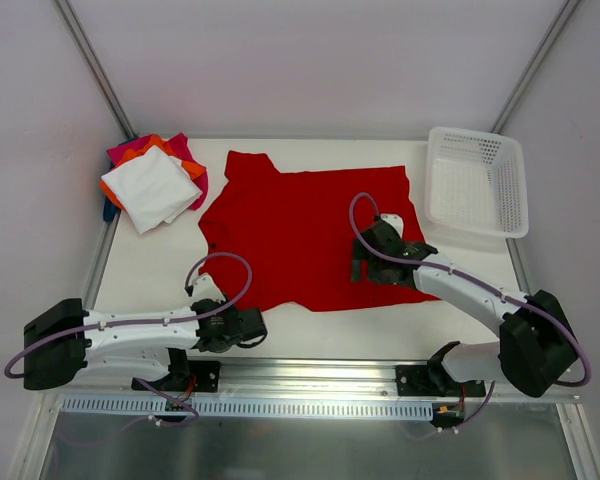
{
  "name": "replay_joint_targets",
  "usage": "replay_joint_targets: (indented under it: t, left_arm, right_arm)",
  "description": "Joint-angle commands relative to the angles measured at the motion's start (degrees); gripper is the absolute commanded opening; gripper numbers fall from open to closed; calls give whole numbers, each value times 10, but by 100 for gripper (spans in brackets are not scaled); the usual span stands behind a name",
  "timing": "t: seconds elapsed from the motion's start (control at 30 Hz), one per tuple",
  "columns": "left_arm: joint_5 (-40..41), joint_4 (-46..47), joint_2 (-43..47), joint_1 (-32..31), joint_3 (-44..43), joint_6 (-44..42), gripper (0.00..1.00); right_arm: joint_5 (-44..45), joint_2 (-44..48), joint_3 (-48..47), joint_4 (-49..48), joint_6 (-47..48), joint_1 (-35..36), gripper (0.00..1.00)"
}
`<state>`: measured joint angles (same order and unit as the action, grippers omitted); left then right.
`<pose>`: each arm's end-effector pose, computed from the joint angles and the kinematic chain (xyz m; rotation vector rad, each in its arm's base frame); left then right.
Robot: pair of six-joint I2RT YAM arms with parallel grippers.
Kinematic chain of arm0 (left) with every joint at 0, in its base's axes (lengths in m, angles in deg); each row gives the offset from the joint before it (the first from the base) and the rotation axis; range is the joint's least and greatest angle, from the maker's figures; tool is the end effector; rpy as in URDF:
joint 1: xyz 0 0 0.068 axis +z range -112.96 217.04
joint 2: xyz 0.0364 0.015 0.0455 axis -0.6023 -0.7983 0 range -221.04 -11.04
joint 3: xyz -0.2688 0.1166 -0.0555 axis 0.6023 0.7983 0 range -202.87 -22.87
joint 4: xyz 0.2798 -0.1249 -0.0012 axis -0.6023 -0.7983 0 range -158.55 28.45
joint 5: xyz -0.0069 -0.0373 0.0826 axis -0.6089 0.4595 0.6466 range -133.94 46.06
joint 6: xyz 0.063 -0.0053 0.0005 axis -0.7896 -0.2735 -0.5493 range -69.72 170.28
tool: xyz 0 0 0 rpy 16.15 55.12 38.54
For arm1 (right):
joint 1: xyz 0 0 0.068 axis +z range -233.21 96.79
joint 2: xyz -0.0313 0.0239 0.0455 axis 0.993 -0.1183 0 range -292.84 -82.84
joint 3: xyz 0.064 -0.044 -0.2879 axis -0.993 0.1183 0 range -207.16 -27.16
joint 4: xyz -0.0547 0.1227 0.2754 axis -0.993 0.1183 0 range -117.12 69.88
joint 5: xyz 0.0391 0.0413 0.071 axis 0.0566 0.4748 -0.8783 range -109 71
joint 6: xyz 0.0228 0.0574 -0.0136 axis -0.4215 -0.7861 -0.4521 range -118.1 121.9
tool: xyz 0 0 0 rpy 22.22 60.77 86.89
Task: Fold and stack the t-shirts
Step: Fold the tshirt
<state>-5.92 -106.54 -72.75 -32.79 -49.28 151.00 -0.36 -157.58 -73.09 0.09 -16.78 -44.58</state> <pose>0.0884 -0.1538 0.1384 -0.7258 2.3557 -0.1387 0.2409 0.1726 0.2055 -0.3060 2.4557 0.0063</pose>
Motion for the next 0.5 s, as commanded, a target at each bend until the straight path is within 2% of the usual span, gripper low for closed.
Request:
replay_joint_targets:
  t: [0.0,0.07,0.1,0.27,0.3,0.47]
  left_arm:
    - [24,12,-8,-4,1,-12,31]
    - [24,12,-21,-2,-3,-13,25]
    - [25,11,-23,-2,-5,-14,18]
    - [38,10,-27,11,-20,-42,6]
    - [40,10,-23,14,-22,-48,2]
    - [63,10,25,23,-54,-108,0]
  right_arm:
    - [5,-11,-15,-7,-6,3,99]
    - [4,-15,-16,-8,-6,4,99]
    - [4,-16,-16,-8,-6,4,99]
    - [5,-24,-17,-12,-6,5,99]
    - [5,-25,-17,-12,-6,5,99]
    - [8,-39,-21,-12,-4,4,99]
